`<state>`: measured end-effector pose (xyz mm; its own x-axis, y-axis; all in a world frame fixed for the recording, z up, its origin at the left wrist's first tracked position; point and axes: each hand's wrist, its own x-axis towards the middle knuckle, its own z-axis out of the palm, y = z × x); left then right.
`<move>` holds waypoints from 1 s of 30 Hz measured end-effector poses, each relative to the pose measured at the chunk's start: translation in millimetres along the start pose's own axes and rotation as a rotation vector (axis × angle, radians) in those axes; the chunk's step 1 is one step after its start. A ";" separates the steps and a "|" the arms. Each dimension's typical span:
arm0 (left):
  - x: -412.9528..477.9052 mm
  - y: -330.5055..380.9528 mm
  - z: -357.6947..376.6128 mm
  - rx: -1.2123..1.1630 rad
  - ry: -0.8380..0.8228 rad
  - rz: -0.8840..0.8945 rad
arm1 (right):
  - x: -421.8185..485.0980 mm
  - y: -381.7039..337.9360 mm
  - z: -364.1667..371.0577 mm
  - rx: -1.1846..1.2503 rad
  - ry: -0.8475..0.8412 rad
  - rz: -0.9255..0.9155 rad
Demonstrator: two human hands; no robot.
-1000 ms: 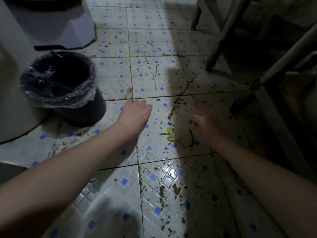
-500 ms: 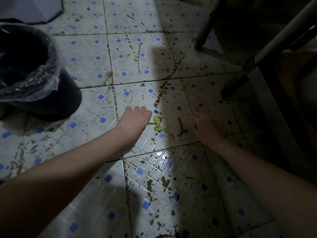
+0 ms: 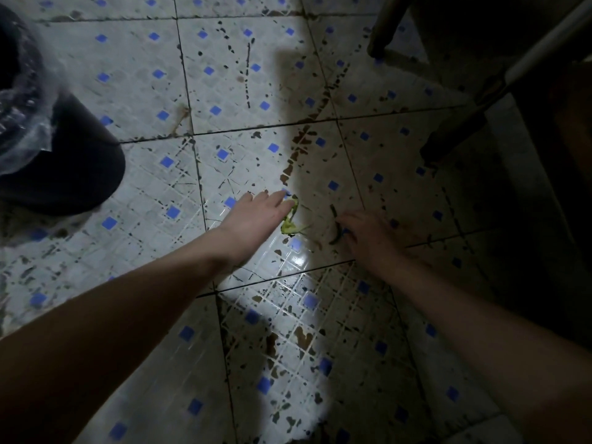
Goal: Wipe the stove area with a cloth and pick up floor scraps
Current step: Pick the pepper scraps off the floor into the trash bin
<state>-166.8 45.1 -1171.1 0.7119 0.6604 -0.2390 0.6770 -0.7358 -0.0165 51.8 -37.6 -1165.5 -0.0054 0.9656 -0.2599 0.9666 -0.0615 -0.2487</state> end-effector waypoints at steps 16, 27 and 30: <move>12.9 -1.0 4.0 -0.227 -0.001 0.086 | 6.3 -10.4 7.1 0.086 -0.082 -0.009; 4.6 -14.8 -6.1 -0.277 0.016 -0.039 | 14.9 -23.1 10.1 0.236 0.010 0.063; 0.4 -20.4 -8.1 -0.298 0.041 -0.067 | 17.7 -26.4 12.2 0.247 0.021 0.058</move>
<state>-178.8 61.6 -1163.0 0.6664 0.7162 -0.2072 0.7436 -0.6179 0.2557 23.1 -21.9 -1174.9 0.0564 0.9635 -0.2617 0.8732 -0.1747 -0.4550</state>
